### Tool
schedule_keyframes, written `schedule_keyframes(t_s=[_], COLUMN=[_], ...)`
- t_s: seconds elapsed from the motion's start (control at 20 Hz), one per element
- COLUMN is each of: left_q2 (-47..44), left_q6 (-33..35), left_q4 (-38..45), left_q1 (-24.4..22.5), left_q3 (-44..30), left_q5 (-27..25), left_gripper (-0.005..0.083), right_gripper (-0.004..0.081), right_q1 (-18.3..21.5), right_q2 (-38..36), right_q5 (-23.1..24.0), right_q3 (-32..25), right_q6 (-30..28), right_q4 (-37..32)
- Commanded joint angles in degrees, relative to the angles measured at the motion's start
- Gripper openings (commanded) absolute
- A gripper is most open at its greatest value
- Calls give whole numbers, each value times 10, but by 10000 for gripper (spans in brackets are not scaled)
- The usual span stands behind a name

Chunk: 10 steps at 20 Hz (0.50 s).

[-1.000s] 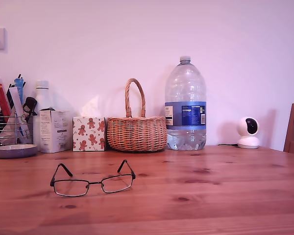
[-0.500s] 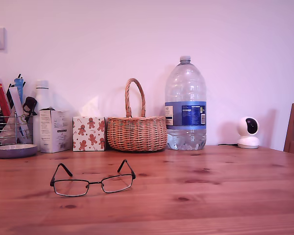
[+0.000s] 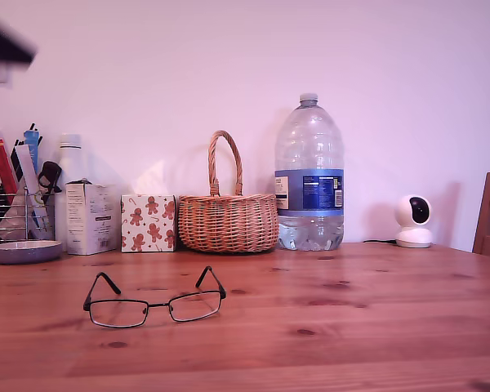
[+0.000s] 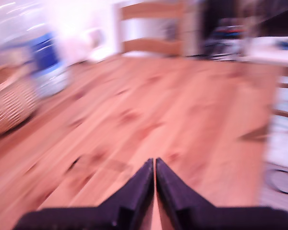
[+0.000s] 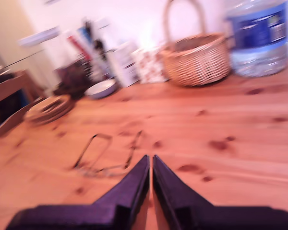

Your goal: Pick up the glasses and close them, then place them back on the table

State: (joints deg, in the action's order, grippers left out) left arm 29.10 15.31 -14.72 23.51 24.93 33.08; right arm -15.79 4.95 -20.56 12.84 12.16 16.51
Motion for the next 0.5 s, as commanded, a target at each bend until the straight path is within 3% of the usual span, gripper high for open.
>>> schedule_keyframes(t_s=[0.0,0.2,0.35,0.45], left_q2=[38,150,235,292], left_q6=[10,93,135,167], left_q4=[-1,-31,-85,-114], left_q1=[15,56,83,95], left_q3=[14,73,131,170], left_q5=[12,-5,-75,-117], left_gripper=[-18,-9,-1,148], right_gripper=[-13,-13,-13,-13], right_q1=[-20,-68,-91,-100], right_q2=[15,40,66,83], right_q5=[-2,2,22,32], right_q3=[-3,-3,-3,-3], right_q6=[0,0,0,0], right_q4=[-6,-8,-8,-8])
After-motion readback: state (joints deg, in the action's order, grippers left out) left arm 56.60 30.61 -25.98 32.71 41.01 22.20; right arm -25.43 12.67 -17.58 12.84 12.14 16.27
